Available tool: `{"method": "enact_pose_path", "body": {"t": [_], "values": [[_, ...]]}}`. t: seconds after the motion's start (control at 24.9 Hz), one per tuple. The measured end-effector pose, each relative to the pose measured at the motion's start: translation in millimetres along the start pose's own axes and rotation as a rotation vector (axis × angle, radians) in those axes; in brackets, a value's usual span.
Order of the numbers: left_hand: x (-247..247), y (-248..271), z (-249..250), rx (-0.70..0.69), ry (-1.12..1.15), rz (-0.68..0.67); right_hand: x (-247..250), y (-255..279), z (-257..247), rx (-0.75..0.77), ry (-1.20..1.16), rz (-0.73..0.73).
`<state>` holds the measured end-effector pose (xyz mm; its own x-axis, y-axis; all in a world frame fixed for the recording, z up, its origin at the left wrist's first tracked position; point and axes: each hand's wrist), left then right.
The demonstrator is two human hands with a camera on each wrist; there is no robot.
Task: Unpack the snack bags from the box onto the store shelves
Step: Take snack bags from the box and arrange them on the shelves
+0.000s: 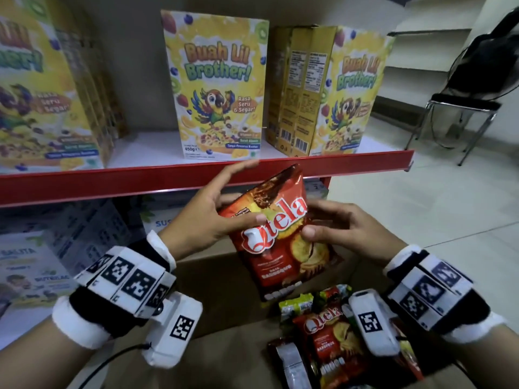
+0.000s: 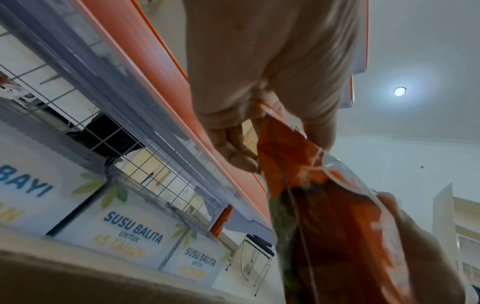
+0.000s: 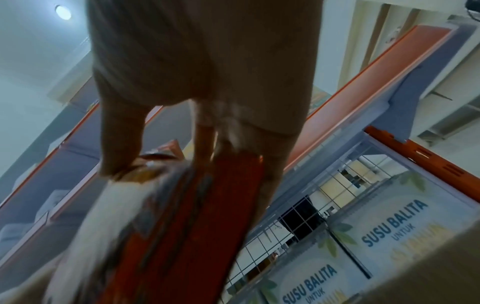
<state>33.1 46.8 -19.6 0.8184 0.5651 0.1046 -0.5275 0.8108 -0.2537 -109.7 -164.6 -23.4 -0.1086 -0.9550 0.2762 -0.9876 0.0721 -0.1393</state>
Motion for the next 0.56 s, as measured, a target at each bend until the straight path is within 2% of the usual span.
{"method": "enact_pose_path", "body": {"t": [0.04,0.12,0.2,0.28,0.36,0.44,0.48,0.56], "values": [[-2,-1,-3,-0.007,0.019,0.064,-1,2,1,0.014,-0.069,0.001],[-6,-2,-11,0.033,0.078,0.169,-4,2,4,0.041,-0.173,0.117],[-15,0,-21,0.149,0.104,0.120,-6,-1,10,0.040,-0.230,0.217],[-23,3,-32,0.190,0.014,0.053,-7,-4,19,0.025,-0.239,0.213],[-24,3,-38,0.190,-0.047,0.085,-3,-2,32,-0.029,-0.215,0.111],[-16,1,-40,0.208,-0.046,0.138,4,2,48,-0.167,-0.111,-0.069],[-10,0,-40,0.207,-0.050,0.152,7,2,60,-0.279,0.023,-0.150],[1,-1,-37,0.189,-0.055,0.168,13,0,91,-0.510,0.437,-0.329]]}}
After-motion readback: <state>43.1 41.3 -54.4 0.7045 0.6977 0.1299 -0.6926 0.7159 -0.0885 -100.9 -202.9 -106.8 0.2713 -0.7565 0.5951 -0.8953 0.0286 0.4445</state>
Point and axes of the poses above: each hand's wrist, its own y-axis away from the middle knuckle, its own x-axis out of the back of the hand, z = x × y, and after that the axes turned 2 degrees about x, right-handed
